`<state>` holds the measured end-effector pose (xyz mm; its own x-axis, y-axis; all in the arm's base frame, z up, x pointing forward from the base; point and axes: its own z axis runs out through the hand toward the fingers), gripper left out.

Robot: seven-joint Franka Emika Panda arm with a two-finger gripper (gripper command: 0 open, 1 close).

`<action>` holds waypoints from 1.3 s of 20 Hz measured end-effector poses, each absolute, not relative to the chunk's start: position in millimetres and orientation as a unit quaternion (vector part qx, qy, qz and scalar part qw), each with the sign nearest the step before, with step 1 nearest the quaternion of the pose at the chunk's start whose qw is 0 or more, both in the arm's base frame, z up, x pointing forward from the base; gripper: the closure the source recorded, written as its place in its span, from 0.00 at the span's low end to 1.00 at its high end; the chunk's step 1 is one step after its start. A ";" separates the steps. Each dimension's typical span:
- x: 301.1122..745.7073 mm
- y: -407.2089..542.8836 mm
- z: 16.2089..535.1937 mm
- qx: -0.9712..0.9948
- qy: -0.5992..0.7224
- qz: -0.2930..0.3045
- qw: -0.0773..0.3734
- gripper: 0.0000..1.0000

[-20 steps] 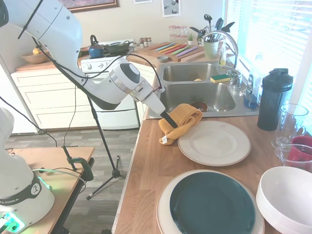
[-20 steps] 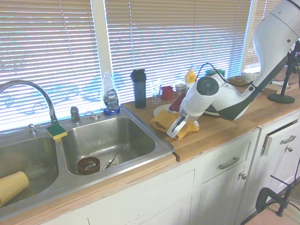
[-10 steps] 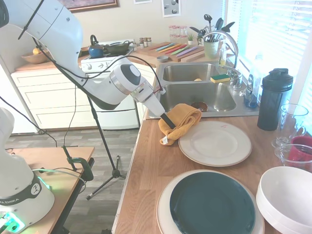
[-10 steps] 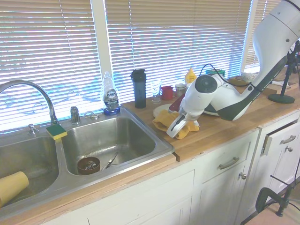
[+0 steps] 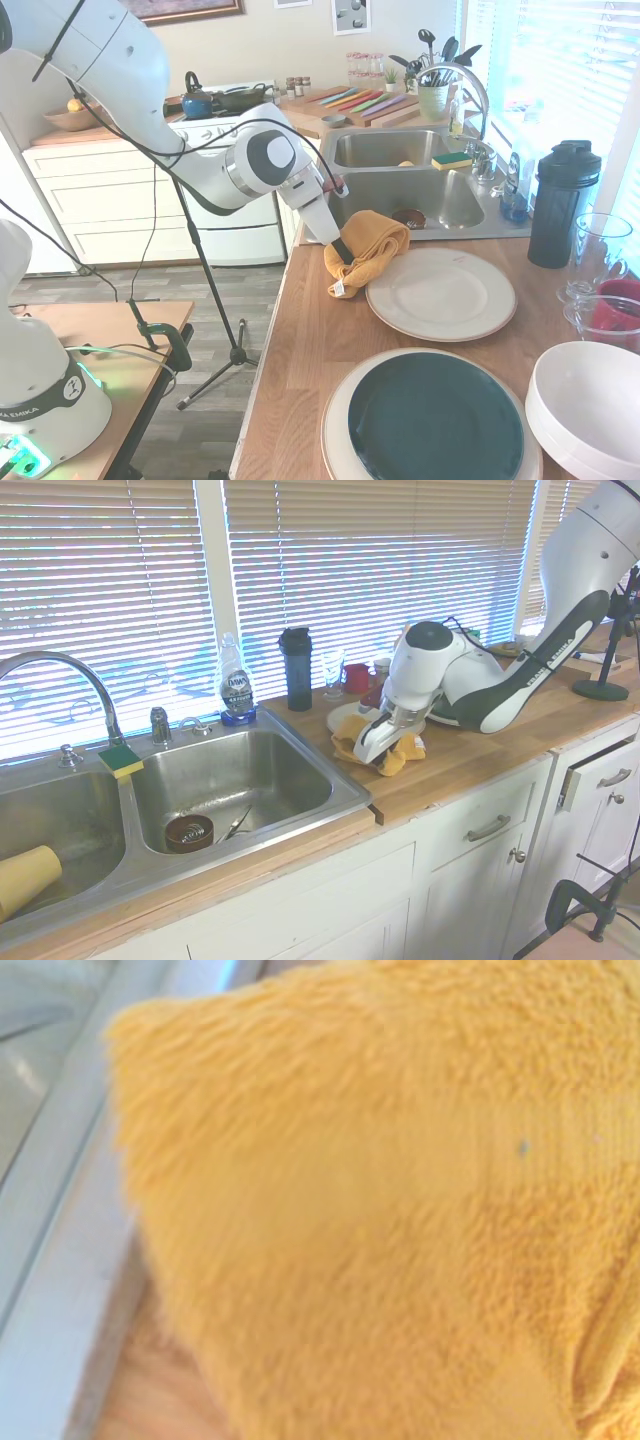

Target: Wipe the white plate in clockwise motion

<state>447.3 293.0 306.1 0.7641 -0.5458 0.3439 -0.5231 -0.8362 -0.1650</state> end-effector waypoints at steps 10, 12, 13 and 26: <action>462.2 295.7 403.9 -0.934 0.339 -0.093 0.055 1.00; 476.8 290.8 432.6 -0.929 0.352 -0.100 0.061 1.00; 484.2 287.6 444.6 -0.926 0.358 -0.101 0.063 1.00; 578.3 246.1 532.4 -0.894 0.422 -0.120 0.091 1.00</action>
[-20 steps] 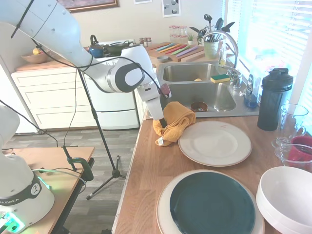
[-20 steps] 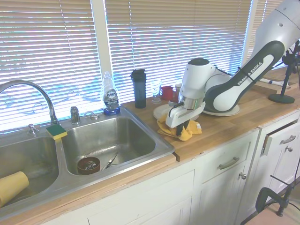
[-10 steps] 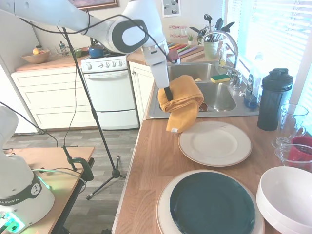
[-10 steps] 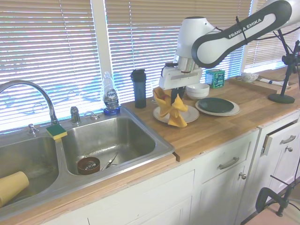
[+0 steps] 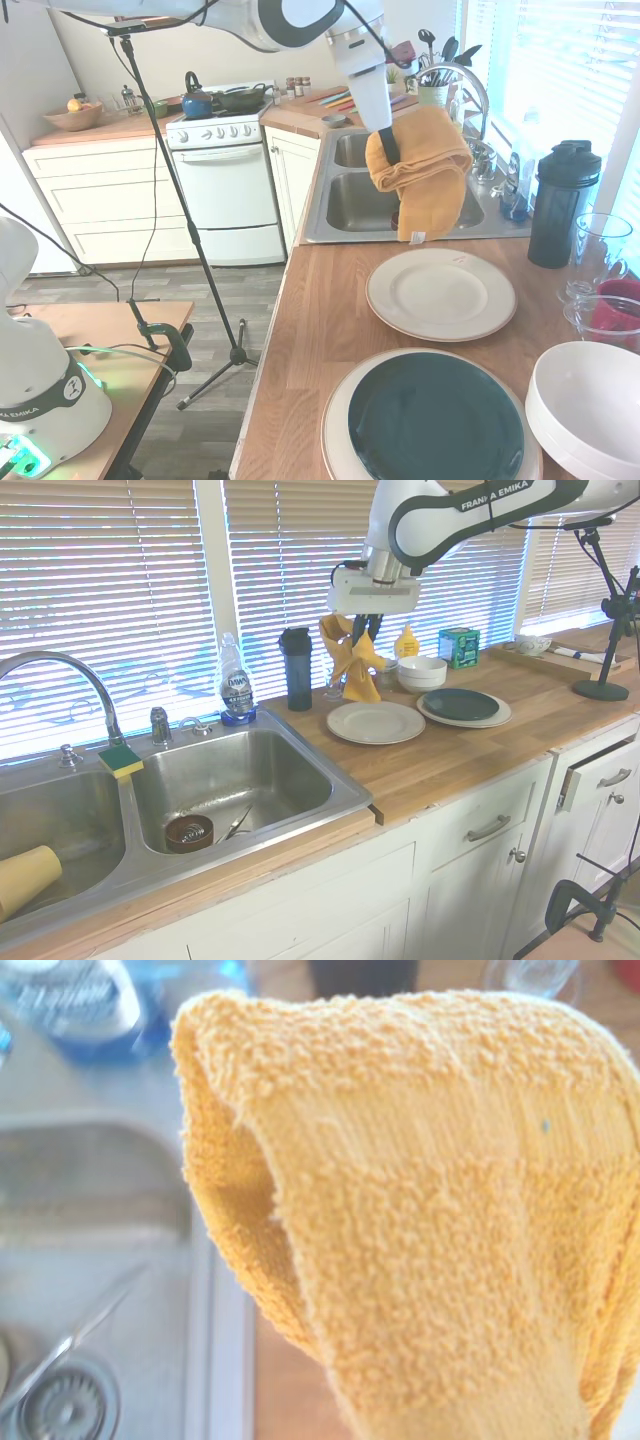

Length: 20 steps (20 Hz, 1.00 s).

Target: Wipe the white plate in clockwise motion

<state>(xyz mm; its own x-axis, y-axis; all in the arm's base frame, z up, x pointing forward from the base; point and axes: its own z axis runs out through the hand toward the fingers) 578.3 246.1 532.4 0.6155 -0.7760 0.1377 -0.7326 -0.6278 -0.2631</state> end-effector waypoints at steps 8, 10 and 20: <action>609.1 196.9 498.4 -0.886 0.447 -0.108 0.065 1.00; 608.2 193.3 489.3 -0.887 0.445 -0.104 0.060 1.00; 589.9 180.0 413.9 -0.893 0.443 -0.077 0.036 1.00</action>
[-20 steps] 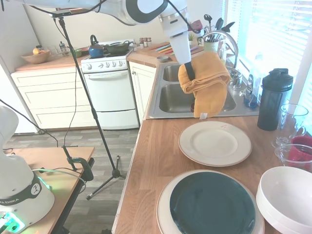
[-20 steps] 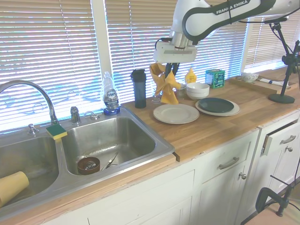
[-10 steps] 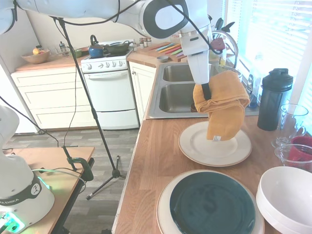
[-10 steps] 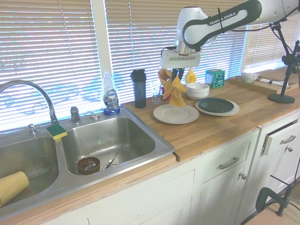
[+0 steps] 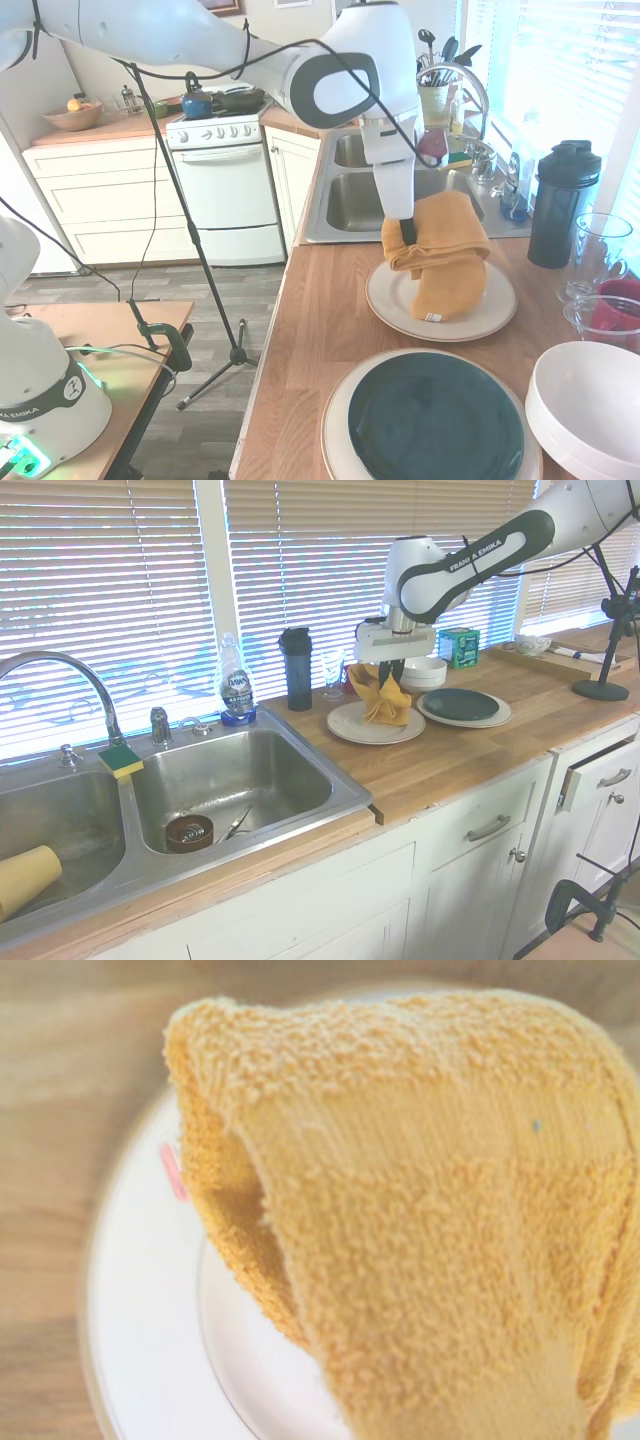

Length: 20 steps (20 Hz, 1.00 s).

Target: Wipe the white plate in clockwise motion

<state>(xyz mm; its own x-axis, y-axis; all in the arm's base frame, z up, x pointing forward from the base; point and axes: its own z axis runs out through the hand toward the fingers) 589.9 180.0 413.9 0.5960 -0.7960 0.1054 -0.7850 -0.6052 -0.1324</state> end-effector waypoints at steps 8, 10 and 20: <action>590.1 189.7 378.1 -0.898 0.434 -0.067 0.035 1.00; 590.8 194.4 370.1 -0.899 0.431 -0.065 0.036 1.00; 628.9 196.8 353.3 -0.894 0.440 -0.073 0.040 1.00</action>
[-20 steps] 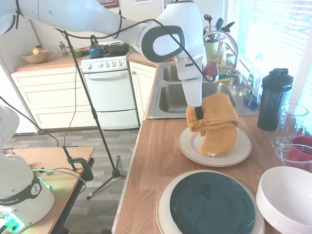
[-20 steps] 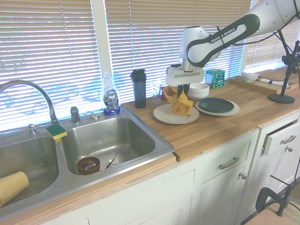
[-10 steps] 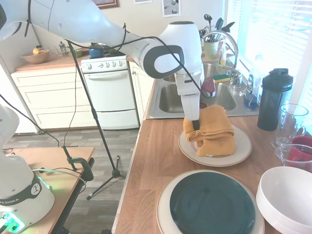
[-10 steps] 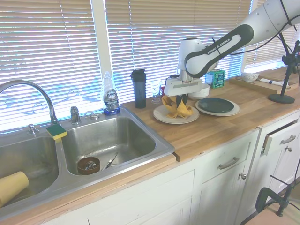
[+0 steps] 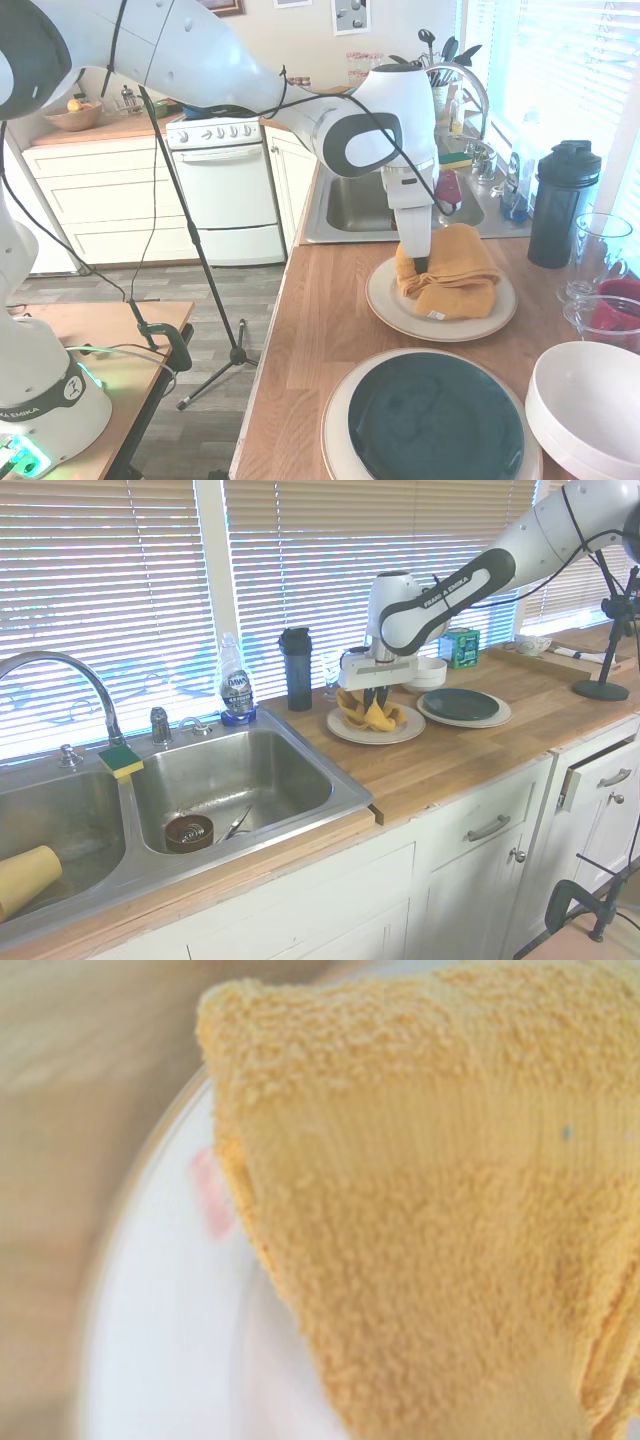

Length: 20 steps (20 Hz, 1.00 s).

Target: Wipe the white plate in clockwise motion

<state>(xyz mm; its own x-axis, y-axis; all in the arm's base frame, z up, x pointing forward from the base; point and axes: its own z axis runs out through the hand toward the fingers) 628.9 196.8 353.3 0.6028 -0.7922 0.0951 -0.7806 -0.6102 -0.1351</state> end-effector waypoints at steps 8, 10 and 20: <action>635.7 173.2 360.4 -0.888 0.451 -0.086 0.031 1.00; 626.9 170.9 361.4 -0.888 0.450 -0.083 0.027 1.00; 565.2 183.8 364.1 -0.899 0.433 -0.069 0.011 1.00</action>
<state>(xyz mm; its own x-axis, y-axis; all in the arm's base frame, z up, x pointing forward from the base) 565.2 183.8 364.1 0.6157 -0.7797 0.1140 -0.7766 -0.6249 -0.0800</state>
